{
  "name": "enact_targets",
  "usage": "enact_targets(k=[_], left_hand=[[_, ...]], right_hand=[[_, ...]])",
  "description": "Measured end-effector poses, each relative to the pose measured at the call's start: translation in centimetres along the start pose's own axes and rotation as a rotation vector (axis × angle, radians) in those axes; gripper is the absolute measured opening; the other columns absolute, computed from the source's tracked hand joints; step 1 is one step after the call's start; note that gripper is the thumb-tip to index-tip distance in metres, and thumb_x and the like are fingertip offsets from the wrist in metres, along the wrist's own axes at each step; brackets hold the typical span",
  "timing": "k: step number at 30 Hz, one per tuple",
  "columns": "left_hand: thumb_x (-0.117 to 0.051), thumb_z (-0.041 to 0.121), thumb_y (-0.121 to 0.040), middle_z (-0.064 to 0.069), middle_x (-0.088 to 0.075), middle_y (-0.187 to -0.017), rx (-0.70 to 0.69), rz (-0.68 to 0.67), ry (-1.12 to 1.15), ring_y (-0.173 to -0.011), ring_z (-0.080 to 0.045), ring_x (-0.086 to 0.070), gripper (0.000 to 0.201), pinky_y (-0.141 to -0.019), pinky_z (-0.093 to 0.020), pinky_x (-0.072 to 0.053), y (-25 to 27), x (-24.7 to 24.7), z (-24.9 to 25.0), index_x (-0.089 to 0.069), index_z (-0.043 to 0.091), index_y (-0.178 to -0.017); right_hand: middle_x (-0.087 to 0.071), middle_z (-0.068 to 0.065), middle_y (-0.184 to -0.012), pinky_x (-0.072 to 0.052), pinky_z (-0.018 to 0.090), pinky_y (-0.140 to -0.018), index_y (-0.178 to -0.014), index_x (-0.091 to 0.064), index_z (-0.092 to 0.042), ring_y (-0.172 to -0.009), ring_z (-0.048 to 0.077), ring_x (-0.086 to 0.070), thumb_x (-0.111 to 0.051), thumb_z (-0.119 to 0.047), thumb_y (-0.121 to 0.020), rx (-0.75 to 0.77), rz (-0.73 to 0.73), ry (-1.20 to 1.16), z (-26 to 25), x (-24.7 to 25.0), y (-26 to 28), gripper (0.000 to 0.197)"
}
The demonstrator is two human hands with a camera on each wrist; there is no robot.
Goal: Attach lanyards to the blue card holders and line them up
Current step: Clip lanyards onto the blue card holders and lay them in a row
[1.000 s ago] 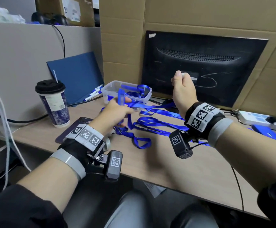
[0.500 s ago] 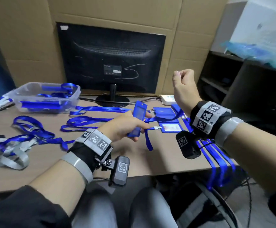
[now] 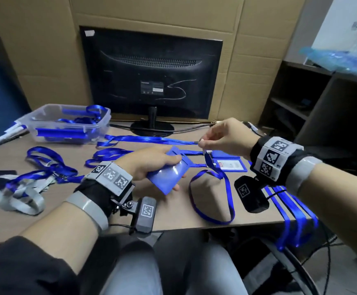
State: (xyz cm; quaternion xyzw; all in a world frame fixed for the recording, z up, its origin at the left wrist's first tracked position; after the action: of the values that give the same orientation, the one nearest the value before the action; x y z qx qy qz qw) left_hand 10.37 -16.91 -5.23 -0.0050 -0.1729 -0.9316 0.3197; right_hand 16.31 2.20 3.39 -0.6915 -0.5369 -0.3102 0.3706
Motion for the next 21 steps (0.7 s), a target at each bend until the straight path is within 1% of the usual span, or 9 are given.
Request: enact_targets(k=[2, 4, 7, 10, 13, 15, 17, 20, 21], left_hand=[[-0.061, 0.027, -0.106, -0.024, -0.077, -0.104, -0.020, 0.012, -0.102, -0.092, -0.048, -0.075, 0.024, -0.080, -0.055, -0.063, 0.2, 1.0, -0.1, -0.064, 0.004, -0.114], [-0.065, 0.028, -0.103, -0.018, -0.078, -0.094, -0.024, 0.035, -0.169, -0.082, -0.040, -0.077, 0.019, -0.073, -0.043, -0.062, 0.3, 1.8, -0.1, -0.067, 0.011, -0.096], [-0.067, 0.029, -0.101, -0.007, -0.074, -0.083, -0.028, 0.102, -0.224, -0.071, -0.024, -0.072, 0.019, -0.068, -0.031, -0.057, 0.3, 2.7, -0.2, -0.067, 0.012, -0.093], [-0.069, 0.030, -0.100, -0.002, -0.069, -0.076, -0.020, 0.118, -0.256, -0.068, -0.019, -0.066, 0.018, -0.064, -0.027, -0.051, 0.1, 3.2, -0.6, -0.066, 0.014, -0.091], [-0.070, 0.033, -0.098, -0.001, -0.070, -0.076, -0.028, 0.111, -0.254, -0.070, -0.021, -0.065, 0.023, -0.070, -0.031, -0.050, 0.0, 3.3, -0.7, -0.066, 0.015, -0.085], [-0.070, 0.033, -0.098, -0.001, -0.069, -0.075, -0.034, 0.119, -0.245, -0.068, -0.018, -0.064, 0.026, -0.067, -0.030, -0.048, 0.0, 3.2, -0.7, -0.065, 0.018, -0.078], [-0.072, 0.033, -0.096, -0.001, -0.067, -0.075, -0.044, 0.133, -0.249, -0.068, -0.018, -0.061, 0.027, -0.065, -0.029, -0.045, 0.1, 3.1, -0.5, -0.065, 0.019, -0.074], [-0.073, 0.029, -0.089, -0.004, -0.065, -0.077, -0.058, 0.130, -0.251, -0.073, -0.021, -0.057, 0.021, -0.068, -0.031, -0.042, 0.5, 2.9, -0.2, -0.067, 0.016, -0.073], [-0.072, 0.025, -0.088, -0.006, -0.064, -0.078, -0.057, 0.115, -0.250, -0.075, -0.022, -0.057, 0.018, -0.068, -0.031, -0.042, 0.7, 2.7, -0.2, -0.067, 0.014, -0.076]], right_hand=[[-0.078, -0.008, -0.076, -0.060, 0.035, -0.080, -0.081, -0.082, -0.025, -0.077, 0.014, -0.073, -0.085, -0.037, -0.081, 0.025, -0.094, 0.025, -0.3, -1.5, -0.4, 0.012], [-0.079, -0.009, -0.078, -0.060, 0.040, -0.087, -0.083, -0.082, -0.027, -0.082, 0.012, -0.075, -0.087, -0.038, -0.079, 0.021, -0.163, 0.033, -0.5, -2.7, -0.8, 0.013], [-0.079, -0.012, -0.081, -0.060, 0.042, -0.091, -0.088, -0.082, -0.030, -0.087, 0.010, -0.076, -0.085, -0.040, -0.080, 0.023, -0.214, 0.051, -0.8, -4.0, -1.4, 0.014], [-0.080, -0.007, -0.086, -0.061, 0.038, -0.089, -0.091, -0.081, -0.021, -0.088, 0.013, -0.076, -0.079, -0.026, -0.087, 0.021, -0.254, -0.041, -1.6, -4.9, -1.5, 0.007], [-0.078, -0.008, -0.079, -0.054, 0.018, -0.067, -0.092, -0.078, -0.014, -0.072, 0.001, -0.071, -0.079, -0.017, -0.088, 0.037, -0.254, -0.137, -2.2, -5.3, -1.4, 0.005], [-0.077, -0.009, -0.077, -0.049, 0.011, -0.062, -0.092, -0.078, -0.012, -0.067, -0.002, -0.068, -0.079, -0.015, -0.088, 0.025, -0.247, -0.181, -2.1, -5.6, -1.4, 0.006], [-0.077, -0.005, -0.078, -0.050, 0.016, -0.062, -0.091, -0.078, -0.012, -0.070, 0.005, -0.066, -0.078, -0.014, -0.089, 0.010, -0.239, -0.216, -1.8, -5.8, -1.5, 0.003], [-0.080, 0.004, -0.087, -0.055, 0.029, -0.072, -0.091, -0.077, -0.011, -0.077, 0.011, -0.066, -0.073, -0.014, -0.092, 0.005, -0.252, -0.273, -1.7, -6.2, -1.6, 0.004], [-0.080, 0.004, -0.088, -0.055, 0.029, -0.075, -0.091, -0.076, -0.011, -0.078, 0.010, -0.067, -0.072, -0.013, -0.093, 0.013, -0.258, -0.285, -1.7, -6.3, -1.6, 0.005]])
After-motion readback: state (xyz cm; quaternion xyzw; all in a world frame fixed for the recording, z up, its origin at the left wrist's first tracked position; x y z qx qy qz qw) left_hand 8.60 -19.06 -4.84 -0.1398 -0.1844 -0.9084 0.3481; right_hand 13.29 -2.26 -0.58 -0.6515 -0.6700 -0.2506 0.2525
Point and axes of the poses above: each hand's wrist, its own y-axis away from the middle knuckle, its own x-axis out of the back of the hand, z = x × y, the point moved 6 cm from there along -y, towards the middle knuckle
